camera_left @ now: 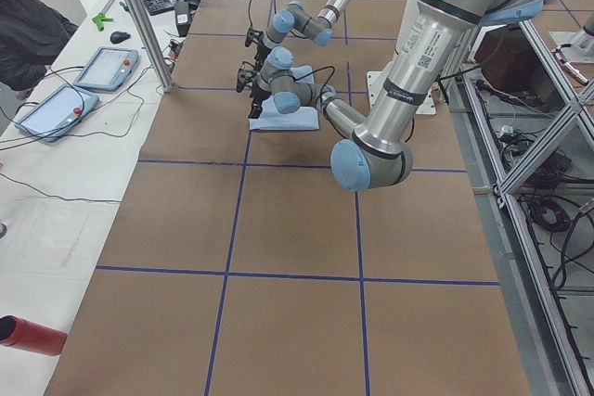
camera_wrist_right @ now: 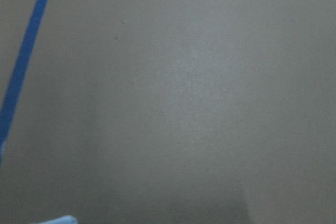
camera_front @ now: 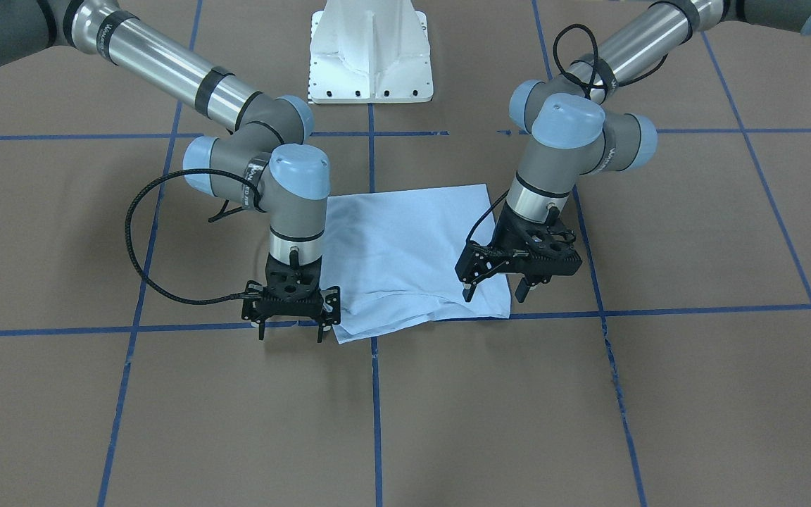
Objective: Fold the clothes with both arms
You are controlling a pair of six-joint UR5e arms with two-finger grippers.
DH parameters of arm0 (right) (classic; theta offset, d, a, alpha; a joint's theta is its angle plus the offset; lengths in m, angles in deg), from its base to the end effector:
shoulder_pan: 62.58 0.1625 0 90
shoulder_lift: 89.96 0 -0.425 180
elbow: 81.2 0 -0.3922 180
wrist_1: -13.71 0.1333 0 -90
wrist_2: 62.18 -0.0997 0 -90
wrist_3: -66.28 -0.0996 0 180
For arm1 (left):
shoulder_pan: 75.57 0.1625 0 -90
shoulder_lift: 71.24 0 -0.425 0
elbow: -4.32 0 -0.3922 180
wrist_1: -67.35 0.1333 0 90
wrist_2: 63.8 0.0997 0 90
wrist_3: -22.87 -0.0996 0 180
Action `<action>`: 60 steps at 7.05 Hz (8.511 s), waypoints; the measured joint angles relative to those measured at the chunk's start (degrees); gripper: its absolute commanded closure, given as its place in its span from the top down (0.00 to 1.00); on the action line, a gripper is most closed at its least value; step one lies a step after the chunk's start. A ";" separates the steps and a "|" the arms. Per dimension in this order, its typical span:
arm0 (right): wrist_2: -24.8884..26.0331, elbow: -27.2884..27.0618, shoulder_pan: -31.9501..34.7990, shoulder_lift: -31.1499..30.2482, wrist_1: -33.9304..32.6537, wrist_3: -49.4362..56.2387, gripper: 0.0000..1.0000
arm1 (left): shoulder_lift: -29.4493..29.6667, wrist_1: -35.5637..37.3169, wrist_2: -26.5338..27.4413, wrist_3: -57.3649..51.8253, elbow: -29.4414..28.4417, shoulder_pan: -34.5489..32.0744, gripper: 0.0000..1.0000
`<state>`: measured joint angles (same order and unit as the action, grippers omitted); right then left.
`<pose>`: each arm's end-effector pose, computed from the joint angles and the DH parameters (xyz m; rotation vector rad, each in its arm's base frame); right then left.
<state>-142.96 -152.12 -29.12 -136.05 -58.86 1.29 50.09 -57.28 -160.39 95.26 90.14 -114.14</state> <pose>-0.5773 -0.5604 0.3097 0.4942 -0.5681 0.1998 0.4747 -0.5344 0.3055 0.4170 1.0022 -0.2673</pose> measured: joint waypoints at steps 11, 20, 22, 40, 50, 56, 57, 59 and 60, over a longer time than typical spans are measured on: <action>-47.69 -39.05 43.84 -44.47 -21.40 62.85 1.00 | -37.04 15.96 -21.32 -63.63 30.44 -35.89 1.00; -52.53 -37.52 52.29 -58.53 -22.34 70.50 1.00 | -37.13 33.37 -39.20 -70.68 11.23 -46.89 1.00; -52.50 -37.76 52.38 -60.03 -22.22 70.58 1.00 | -37.16 29.90 -39.07 -70.41 11.14 -46.76 1.00; -49.71 -37.67 52.74 -59.62 -22.16 70.04 1.00 | -42.95 32.64 -38.41 -74.47 17.29 -48.59 1.00; -49.83 -37.79 52.75 -59.39 -21.91 70.28 1.00 | -42.81 32.60 -38.41 -74.50 17.46 -48.62 1.00; -49.94 -37.72 52.75 -59.49 -21.91 69.91 1.00 | -42.86 32.60 -38.41 -74.50 17.43 -48.62 1.00; -49.98 -37.71 52.75 -59.53 -21.91 69.93 1.00 | -42.78 32.60 -38.41 -74.50 17.43 -48.61 1.00; -50.00 -37.70 52.75 -59.55 -21.91 69.98 1.00 | -42.72 32.60 -38.41 -74.50 17.45 -48.62 1.00; -50.01 -37.71 52.75 -59.56 -21.91 70.02 1.00 | -42.73 32.60 -38.41 -74.50 17.46 -48.63 1.00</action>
<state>-192.96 -189.83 23.64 -195.60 -80.78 71.30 7.36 -24.67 -198.80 20.76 107.59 -162.78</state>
